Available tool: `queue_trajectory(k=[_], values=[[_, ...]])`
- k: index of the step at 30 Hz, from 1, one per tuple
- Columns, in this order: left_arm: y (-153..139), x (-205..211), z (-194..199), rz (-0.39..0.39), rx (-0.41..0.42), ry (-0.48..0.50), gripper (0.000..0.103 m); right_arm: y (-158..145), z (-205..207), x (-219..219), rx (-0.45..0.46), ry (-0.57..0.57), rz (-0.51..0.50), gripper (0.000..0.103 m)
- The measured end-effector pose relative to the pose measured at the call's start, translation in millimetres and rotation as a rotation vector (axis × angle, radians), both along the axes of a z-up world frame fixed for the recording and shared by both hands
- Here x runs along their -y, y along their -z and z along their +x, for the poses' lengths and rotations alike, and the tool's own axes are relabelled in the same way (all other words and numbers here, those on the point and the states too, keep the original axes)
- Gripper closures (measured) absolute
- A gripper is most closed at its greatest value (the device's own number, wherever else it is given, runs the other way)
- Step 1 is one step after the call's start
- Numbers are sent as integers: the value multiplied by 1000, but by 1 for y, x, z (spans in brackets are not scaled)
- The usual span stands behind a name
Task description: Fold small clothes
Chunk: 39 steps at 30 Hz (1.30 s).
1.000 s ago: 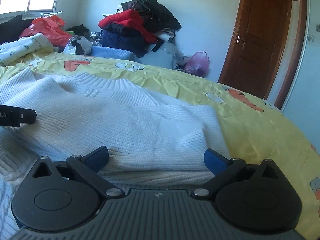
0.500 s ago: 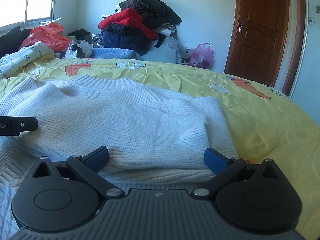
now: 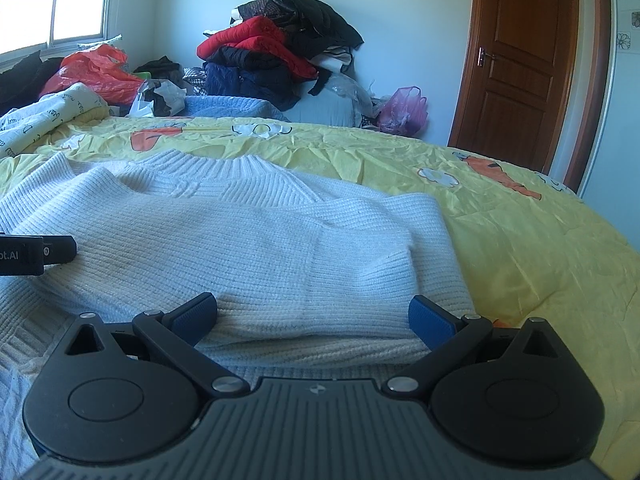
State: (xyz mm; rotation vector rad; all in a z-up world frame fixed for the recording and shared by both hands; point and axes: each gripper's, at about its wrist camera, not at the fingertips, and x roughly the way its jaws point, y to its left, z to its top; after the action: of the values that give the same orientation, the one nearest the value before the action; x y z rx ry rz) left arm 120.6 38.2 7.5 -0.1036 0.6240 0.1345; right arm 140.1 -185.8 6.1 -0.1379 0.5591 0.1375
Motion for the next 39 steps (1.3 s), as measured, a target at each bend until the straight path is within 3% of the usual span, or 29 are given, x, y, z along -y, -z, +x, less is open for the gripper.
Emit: queue_trajectory(k=[15, 18, 24, 30, 33, 37, 39], values=[[0, 0, -1, -2, 1, -1, 0, 0, 1, 1, -1, -2, 3, 0], [0, 0, -1, -3, 1, -1, 0, -3, -1, 6, -23, -6, 44, 0], [0, -1, -1, -20, 6, -1, 0, -1, -39, 2, -154, -101, 0, 0], [0, 1, -1, 9, -16, 4, 0, 2, -65, 14, -149, -77, 89, 0], [-4, 7, -19, 65, -25, 27, 0, 3, -63, 10, -152, -78, 65, 0], [0, -3, -51, -45, -119, 69, 0, 4, -62, 11, -150, -76, 71, 0], [2, 3, -74, 31, -100, 74, 0, 4, -62, 11, -149, -75, 70, 0]])
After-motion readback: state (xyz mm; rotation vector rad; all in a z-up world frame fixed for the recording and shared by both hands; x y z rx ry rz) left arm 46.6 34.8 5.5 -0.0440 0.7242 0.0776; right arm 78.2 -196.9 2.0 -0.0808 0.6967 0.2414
